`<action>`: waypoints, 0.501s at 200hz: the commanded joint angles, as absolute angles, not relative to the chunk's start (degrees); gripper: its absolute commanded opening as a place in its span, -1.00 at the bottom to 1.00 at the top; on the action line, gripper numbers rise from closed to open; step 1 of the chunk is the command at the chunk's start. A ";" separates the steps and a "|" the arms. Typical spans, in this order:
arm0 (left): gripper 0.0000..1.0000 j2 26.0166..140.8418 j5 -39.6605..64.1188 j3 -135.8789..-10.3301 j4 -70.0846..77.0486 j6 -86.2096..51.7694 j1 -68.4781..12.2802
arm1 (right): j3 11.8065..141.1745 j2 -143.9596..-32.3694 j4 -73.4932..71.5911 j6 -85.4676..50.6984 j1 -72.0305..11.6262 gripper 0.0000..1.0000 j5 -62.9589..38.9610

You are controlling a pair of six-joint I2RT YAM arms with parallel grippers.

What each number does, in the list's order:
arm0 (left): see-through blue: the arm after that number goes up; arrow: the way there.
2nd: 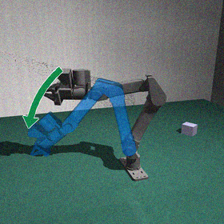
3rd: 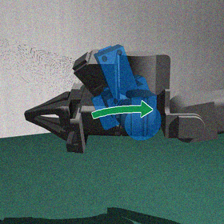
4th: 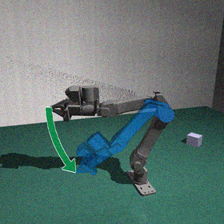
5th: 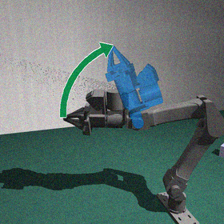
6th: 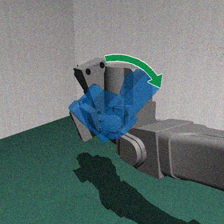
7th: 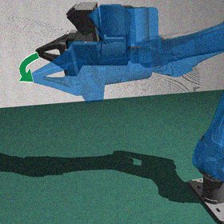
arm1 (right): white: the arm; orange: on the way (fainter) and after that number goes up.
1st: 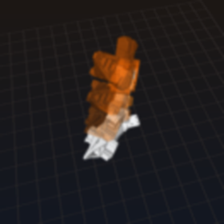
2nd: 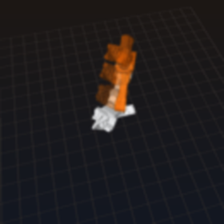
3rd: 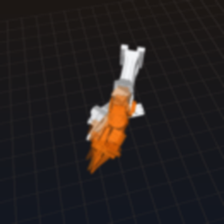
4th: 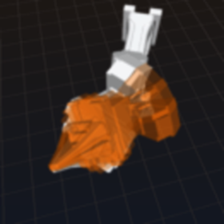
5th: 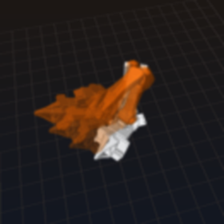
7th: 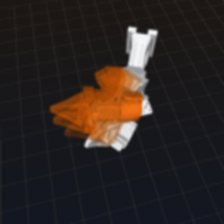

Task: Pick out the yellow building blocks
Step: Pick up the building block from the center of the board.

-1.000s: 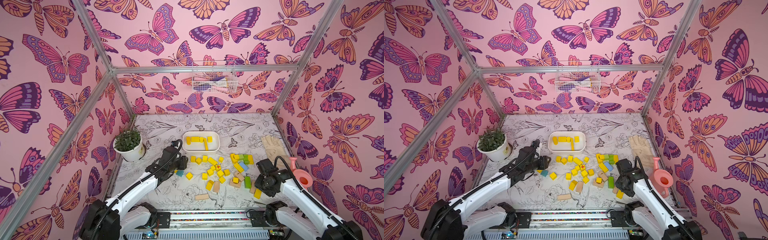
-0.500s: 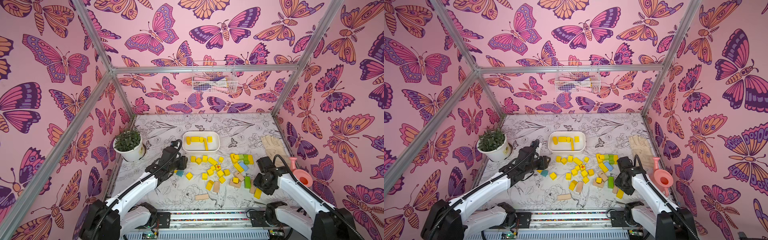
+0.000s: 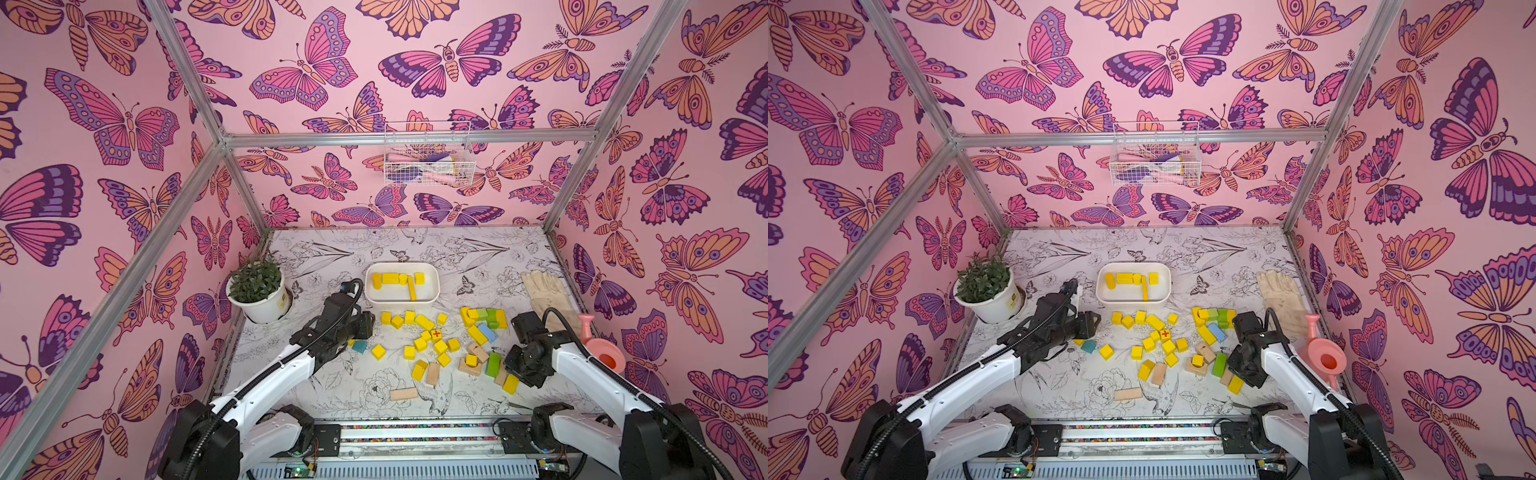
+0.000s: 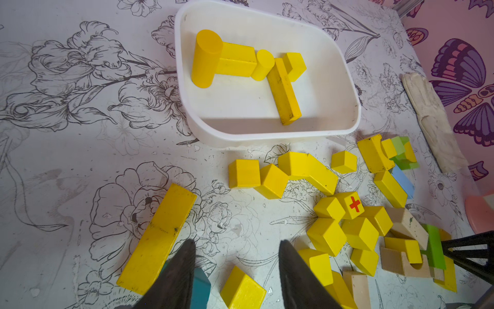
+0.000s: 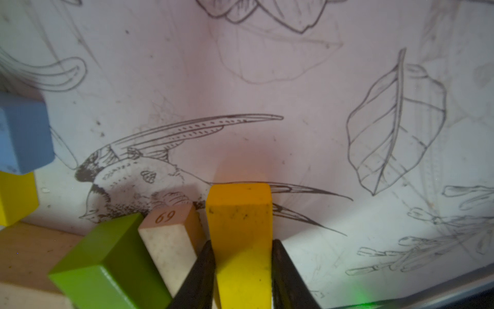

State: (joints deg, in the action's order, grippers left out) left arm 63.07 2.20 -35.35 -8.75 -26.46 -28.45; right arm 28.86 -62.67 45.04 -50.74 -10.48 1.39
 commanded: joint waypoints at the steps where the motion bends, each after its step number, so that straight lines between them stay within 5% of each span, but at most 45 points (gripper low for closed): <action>1: 0.02 62.05 2.99 -34.01 -7.89 -26.97 -28.04 | 29.44 -62.64 45.40 -50.10 -10.13 -0.34 0.71; 100: 0.02 62.22 3.34 -34.01 -7.73 -26.98 -27.95 | 31.20 -57.84 49.65 -48.36 -10.16 -0.57 1.26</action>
State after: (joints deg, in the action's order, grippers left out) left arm 63.05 2.63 -35.31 -8.73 -26.48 -28.40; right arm 29.23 -59.86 46.68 -49.39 -10.48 0.58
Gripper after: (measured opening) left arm 0.511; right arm 0.330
